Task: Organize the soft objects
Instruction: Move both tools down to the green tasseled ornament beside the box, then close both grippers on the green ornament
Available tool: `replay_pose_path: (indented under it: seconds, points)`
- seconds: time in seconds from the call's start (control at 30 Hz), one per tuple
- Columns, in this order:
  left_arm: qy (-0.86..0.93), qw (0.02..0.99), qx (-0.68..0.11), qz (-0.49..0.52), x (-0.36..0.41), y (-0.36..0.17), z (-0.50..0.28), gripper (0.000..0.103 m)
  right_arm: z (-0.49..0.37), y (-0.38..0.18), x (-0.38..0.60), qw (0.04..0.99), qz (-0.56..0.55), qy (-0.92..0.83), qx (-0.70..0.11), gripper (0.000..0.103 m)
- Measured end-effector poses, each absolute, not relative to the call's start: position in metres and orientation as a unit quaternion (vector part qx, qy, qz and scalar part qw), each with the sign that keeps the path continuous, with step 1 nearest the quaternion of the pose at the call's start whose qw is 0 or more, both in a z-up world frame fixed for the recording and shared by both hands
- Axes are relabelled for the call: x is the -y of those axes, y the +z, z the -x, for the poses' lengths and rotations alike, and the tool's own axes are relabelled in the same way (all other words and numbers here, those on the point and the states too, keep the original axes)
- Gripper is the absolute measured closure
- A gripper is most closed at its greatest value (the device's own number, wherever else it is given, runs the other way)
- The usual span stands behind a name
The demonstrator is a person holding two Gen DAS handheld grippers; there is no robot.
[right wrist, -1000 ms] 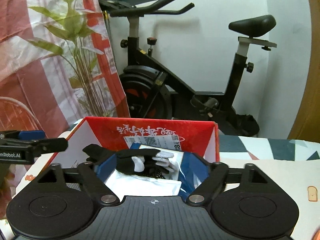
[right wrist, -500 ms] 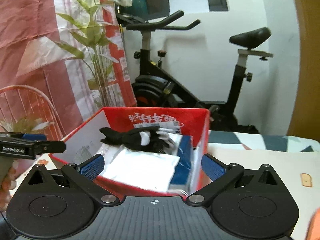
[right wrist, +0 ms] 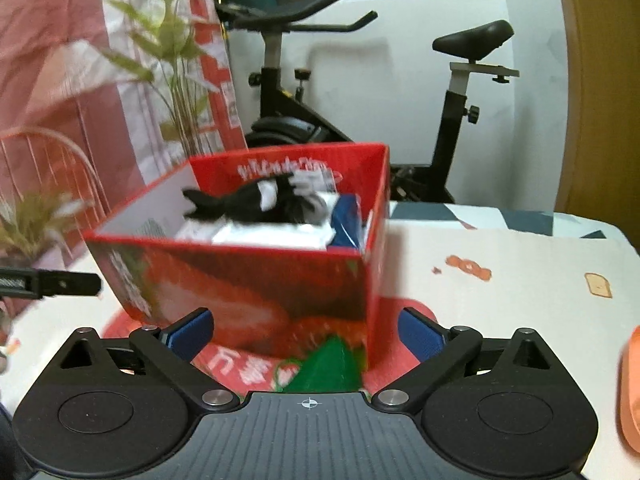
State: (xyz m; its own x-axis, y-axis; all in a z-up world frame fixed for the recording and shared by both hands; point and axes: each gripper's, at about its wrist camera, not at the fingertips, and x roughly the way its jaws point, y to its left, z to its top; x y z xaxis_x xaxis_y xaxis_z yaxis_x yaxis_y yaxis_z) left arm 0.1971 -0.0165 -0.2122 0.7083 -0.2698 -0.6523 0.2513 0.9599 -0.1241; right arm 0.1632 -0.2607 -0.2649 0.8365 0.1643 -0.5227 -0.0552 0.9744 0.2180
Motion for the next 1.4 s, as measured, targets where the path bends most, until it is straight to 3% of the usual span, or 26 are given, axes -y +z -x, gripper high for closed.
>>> replay_pose_path:
  seconds: [0.1,0.33,0.63,0.7,0.77,0.83,0.9,1.03,1.17,1.3,1.4]
  points:
    - [-0.134,0.925,-0.356,0.021,0.015,-0.220,-0.193,0.000,-0.161,-0.279,0.254,0.952,-0.076,0.051,-0.291,0.018]
    - [-0.123,0.918,-0.376,0.032,0.012,-0.233,-0.195,0.000,-0.157,-0.309,0.232,0.946,0.025,0.041,-0.319,0.022]
    - [-0.124,0.913,-0.387,0.038,0.012,-0.239,-0.196,0.000,-0.163,-0.328,0.237,0.938,-0.009,0.055,-0.342,0.038]
    - [-0.128,0.912,-0.388,0.039,0.013,-0.239,-0.195,0.001,-0.166,-0.331,0.237,0.937,-0.016,0.061,-0.344,0.048]
    - [-0.134,0.911,-0.387,0.041,0.015,-0.240,-0.194,0.002,-0.170,-0.333,0.236,0.934,-0.022,0.070,-0.350,0.049]
    - [-0.145,0.910,-0.386,0.042,0.018,-0.240,-0.192,0.004,-0.172,-0.333,0.229,0.933,-0.025,0.083,-0.350,0.049]
    - [-0.159,0.907,-0.388,0.045,0.020,-0.240,-0.191,0.014,-0.175,-0.331,0.221,0.930,-0.028,0.105,-0.350,0.050]
    - [-0.172,0.900,-0.396,0.065,0.018,-0.243,-0.191,0.018,-0.181,-0.328,0.198,0.920,-0.042,0.162,-0.355,0.050]
    - [-0.189,0.891,-0.405,0.082,0.017,-0.246,-0.192,0.040,-0.186,-0.325,0.171,0.909,-0.035,0.216,-0.355,0.050]
    - [-0.211,0.882,-0.411,0.096,0.019,-0.250,-0.192,0.049,-0.192,-0.320,0.153,0.905,-0.021,0.237,-0.353,0.049]
    - [-0.222,0.877,-0.415,0.098,0.023,-0.252,-0.193,0.050,-0.190,-0.319,0.154,0.904,-0.019,0.238,-0.355,0.048]
